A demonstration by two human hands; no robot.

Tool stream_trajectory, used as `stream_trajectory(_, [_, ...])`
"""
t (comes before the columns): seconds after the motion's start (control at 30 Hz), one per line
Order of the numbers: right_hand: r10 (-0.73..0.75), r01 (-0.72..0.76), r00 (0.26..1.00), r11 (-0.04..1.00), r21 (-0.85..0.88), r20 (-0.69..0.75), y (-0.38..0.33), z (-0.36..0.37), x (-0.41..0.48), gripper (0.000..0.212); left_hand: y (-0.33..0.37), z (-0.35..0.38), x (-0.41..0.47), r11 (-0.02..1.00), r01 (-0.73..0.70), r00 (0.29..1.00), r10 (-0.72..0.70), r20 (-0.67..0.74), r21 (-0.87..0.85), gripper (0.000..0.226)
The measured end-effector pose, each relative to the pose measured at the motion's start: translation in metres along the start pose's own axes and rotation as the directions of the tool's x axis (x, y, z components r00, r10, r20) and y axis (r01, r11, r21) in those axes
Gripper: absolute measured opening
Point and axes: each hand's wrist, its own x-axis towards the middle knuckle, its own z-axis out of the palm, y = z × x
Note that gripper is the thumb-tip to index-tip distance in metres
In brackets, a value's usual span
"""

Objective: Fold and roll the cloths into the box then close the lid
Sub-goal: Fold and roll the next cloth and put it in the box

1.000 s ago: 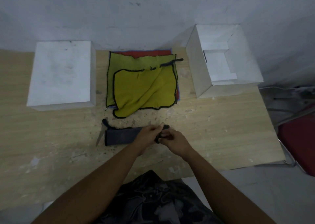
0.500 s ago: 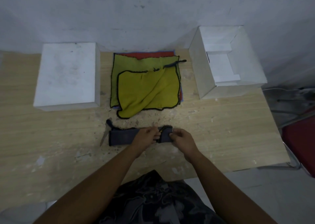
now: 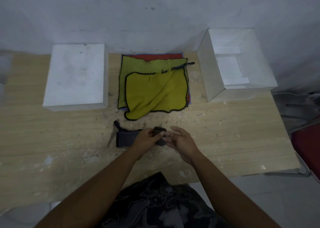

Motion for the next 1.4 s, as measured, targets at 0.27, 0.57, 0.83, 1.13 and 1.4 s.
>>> stream_trajectory(0.27, [-0.056,0.006,0.989,0.936,-0.352,-0.133,0.011,0.015,0.005,0.028,-0.011,-0.012,0.003,0.936,0.046,0.955,0.062,-0.292,0.349,0.053])
stream_trajectory(0.57, [-0.002,-0.012,0.999,0.964,-0.265,-0.051,0.010,0.028,0.005,0.027,-0.015,-0.022,-0.001,0.889,-0.081,0.937,0.222,-0.270,0.450,0.013])
stream_trajectory(0.83, [0.017,-0.014,0.999,0.997,-0.082,0.029,0.001,0.048,0.002,0.028,-0.017,-0.040,-0.007,0.972,-0.012,0.973,0.066,-0.222,0.233,0.044])
stream_trajectory(1.13, [-0.026,0.053,0.996,0.948,-0.314,0.089,0.007,0.075,0.011,0.022,-0.027,-0.073,-0.022,0.979,-0.023,0.963,0.077,-0.259,0.205,0.046])
stream_trajectory(1.4, [-0.038,0.036,0.999,0.891,-0.452,0.005,0.010,0.089,0.018,0.016,-0.038,-0.085,-0.021,0.950,0.018,0.902,0.119,-0.414,0.312,0.051])
